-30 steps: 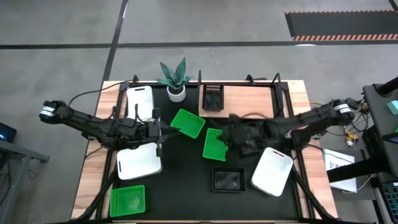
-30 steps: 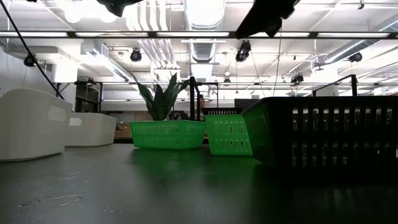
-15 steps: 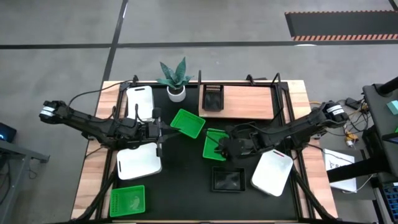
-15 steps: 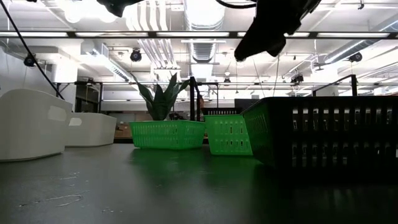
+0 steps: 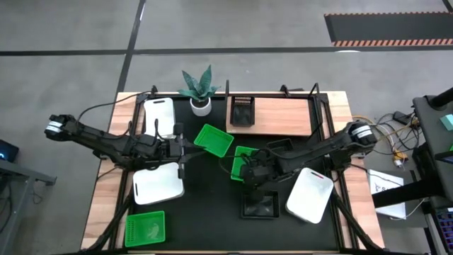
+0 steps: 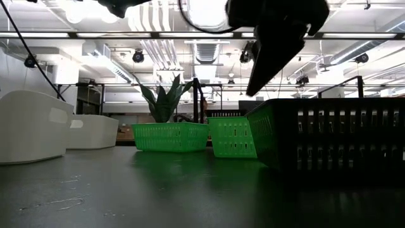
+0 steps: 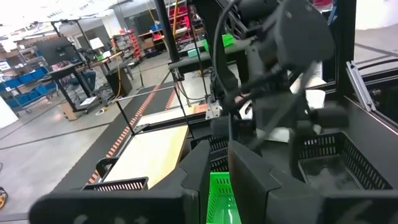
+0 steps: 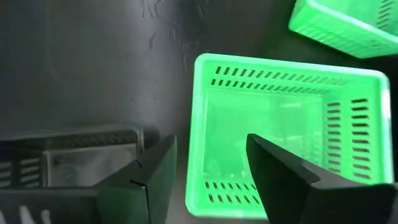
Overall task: Stack baskets on shelf by color
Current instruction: Put the top right green bin on the shelf
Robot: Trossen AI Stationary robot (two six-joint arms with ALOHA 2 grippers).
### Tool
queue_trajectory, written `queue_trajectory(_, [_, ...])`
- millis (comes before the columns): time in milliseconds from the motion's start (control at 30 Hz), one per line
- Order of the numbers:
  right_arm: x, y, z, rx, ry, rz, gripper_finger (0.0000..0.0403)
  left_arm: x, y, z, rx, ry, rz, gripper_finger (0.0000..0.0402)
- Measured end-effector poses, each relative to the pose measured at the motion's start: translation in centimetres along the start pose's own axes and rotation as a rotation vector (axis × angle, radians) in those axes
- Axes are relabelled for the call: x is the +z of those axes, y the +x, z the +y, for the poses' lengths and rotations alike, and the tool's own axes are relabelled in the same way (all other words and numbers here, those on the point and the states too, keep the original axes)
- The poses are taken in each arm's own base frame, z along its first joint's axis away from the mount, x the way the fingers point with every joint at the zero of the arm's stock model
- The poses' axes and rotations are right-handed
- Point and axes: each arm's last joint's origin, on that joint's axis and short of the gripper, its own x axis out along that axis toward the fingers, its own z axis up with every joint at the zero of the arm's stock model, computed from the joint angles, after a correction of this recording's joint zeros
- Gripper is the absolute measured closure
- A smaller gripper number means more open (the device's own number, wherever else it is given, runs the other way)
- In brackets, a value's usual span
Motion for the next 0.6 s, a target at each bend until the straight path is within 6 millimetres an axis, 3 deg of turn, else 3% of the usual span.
queue_trajectory(267, [0.5, 2.6, 0.6, -0.019, -0.007, 0.05, 0.0225, 0.0, 0.0, 0.0, 0.0, 0.002, 0.001, 0.036])
queue_trajectory(600, [0.7, 4.4, 0.5, -0.033, 0.016, 0.049, 0.0256, -0.1, 0.0, 0.0, -0.002, 0.005, 0.006, 0.036])
